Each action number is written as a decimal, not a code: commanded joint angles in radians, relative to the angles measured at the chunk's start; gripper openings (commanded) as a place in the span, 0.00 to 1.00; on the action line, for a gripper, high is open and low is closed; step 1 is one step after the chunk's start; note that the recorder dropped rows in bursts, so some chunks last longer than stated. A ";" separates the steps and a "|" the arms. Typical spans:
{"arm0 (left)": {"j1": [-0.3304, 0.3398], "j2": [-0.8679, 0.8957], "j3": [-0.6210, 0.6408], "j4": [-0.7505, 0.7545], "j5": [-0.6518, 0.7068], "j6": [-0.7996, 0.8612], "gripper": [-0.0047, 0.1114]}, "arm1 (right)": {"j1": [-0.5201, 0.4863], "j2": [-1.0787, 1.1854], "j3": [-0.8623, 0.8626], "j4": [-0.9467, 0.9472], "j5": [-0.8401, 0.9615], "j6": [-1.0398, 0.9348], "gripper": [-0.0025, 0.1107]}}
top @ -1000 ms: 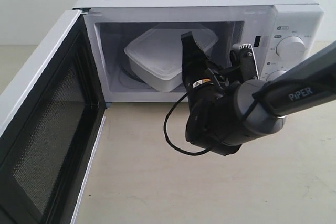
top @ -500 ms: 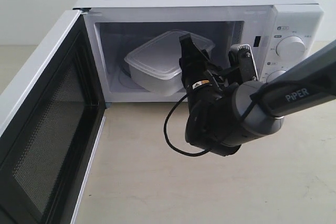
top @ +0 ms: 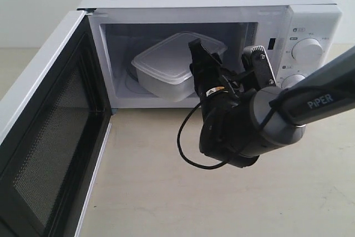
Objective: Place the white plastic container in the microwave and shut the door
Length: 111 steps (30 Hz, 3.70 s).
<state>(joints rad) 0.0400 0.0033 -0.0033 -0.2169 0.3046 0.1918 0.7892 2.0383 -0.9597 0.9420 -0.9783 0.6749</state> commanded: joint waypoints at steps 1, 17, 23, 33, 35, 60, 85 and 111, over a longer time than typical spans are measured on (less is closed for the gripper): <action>-0.004 -0.003 0.003 -0.005 -0.012 -0.006 0.08 | -0.002 -0.044 0.058 0.006 -0.012 -0.031 0.43; -0.004 -0.003 0.003 -0.005 -0.012 -0.006 0.08 | -0.002 -0.409 0.499 -0.301 0.110 -0.153 0.43; -0.004 -0.003 0.003 -0.005 -0.012 -0.006 0.08 | -0.002 -0.554 0.648 -0.537 0.184 -0.271 0.32; -0.004 -0.003 0.003 -0.005 -0.012 -0.006 0.08 | -0.002 -0.491 0.616 -0.660 0.116 -0.573 0.02; -0.004 -0.003 0.003 -0.005 -0.012 -0.006 0.08 | -0.002 -0.443 0.572 -0.659 0.116 -0.586 0.02; -0.004 -0.003 0.003 -0.005 -0.012 -0.006 0.08 | -0.010 -0.023 0.106 -0.561 0.120 -0.666 0.02; -0.004 -0.003 0.003 -0.005 -0.012 -0.006 0.08 | -0.059 -0.133 0.201 -0.578 0.156 -0.625 0.02; -0.004 -0.003 0.003 -0.005 -0.012 -0.006 0.08 | 0.041 -1.363 0.629 -0.576 1.046 -0.610 0.02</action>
<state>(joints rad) 0.0400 0.0033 -0.0033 -0.2169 0.3046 0.1918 0.8268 0.7401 -0.3374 0.3706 0.0279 0.0645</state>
